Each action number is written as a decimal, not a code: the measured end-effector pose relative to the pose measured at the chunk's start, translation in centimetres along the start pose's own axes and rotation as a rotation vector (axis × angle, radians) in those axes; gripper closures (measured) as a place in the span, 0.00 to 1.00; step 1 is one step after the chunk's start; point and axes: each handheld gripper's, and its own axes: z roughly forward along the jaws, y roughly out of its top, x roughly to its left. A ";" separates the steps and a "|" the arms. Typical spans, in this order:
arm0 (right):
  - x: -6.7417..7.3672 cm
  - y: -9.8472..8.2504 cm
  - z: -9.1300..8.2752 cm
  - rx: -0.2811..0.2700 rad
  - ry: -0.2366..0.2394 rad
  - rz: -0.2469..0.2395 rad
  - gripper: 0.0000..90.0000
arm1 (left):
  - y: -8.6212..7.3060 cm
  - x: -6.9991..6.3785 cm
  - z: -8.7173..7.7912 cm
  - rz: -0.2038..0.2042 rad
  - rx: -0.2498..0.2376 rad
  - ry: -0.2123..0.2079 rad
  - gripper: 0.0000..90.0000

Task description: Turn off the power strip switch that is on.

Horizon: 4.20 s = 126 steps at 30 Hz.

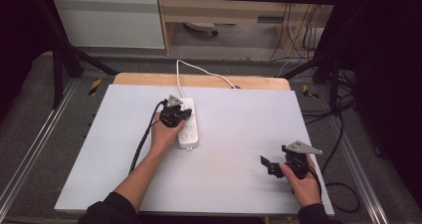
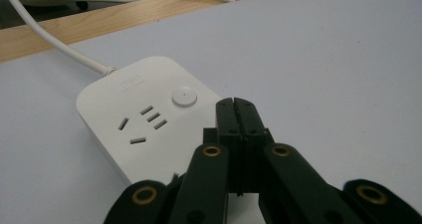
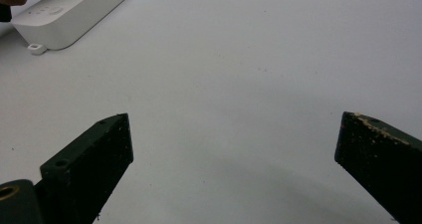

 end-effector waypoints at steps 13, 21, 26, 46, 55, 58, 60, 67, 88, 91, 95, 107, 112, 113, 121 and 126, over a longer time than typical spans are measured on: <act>0.0 0.0 0.0 0.002 0.001 0.000 0.03 | 0.0 0.0 0.1 0.008 -0.002 0.010 1.00; 0.0 0.0 0.0 0.001 0.001 -0.003 0.03 | -0.1 0.0 0.2 0.017 -0.001 0.012 1.00; 0.1 0.0 0.0 0.005 0.003 -0.003 0.03 | -0.2 -0.1 0.3 0.020 -0.001 0.019 1.00; 0.1 0.0 0.1 0.010 0.005 -0.005 0.03 | 0.0 -0.5 0.3 0.043 0.021 0.035 1.00; 0.1 0.0 0.0 0.006 0.005 -0.005 0.03 | 0.2 -0.3 0.3 0.019 0.032 0.032 1.00; 0.1 0.0 0.0 0.006 0.004 -0.002 0.03 | 0.3 -0.4 0.3 0.021 0.038 0.033 1.00; 0.0 0.0 0.0 0.006 0.003 -0.003 0.03 | 0.3 -0.5 0.3 0.027 0.041 0.037 1.00; 0.1 0.0 0.0 0.007 0.006 -0.003 0.03 | 0.5 -0.7 0.4 0.046 0.055 0.052 1.00; 0.1 0.0 0.0 0.012 0.009 -0.007 0.03 | 0.5 -1.2 0.5 0.055 0.062 0.076 1.00; 0.1 0.0 0.0 0.011 0.009 -0.007 0.03 | 0.5 -1.5 0.8 0.063 0.063 0.075 1.00; 0.0 0.0 -0.1 0.009 0.009 -0.005 0.03 | 0.6 -1.8 0.8 0.087 0.064 0.095 1.00; 0.0 0.0 0.0 0.010 0.009 -0.006 0.03 | 0.3 -1.4 0.7 0.036 0.043 0.074 1.00; 0.0 0.0 0.0 0.011 0.009 -0.007 0.03 | 0.2 -1.3 0.7 0.028 0.034 0.071 1.00; 0.0 0.0 0.0 0.011 0.008 -0.009 0.03 | 0.2 -1.3 0.7 0.026 0.034 0.071 1.00; 0.0 0.0 -0.1 0.010 0.004 -0.008 0.03 | 0.3 -1.2 0.7 0.015 0.040 0.065 1.00; -0.1 0.0 -0.2 0.005 0.004 -0.006 0.03 | 0.3 -1.1 0.7 0.014 0.038 0.058 1.00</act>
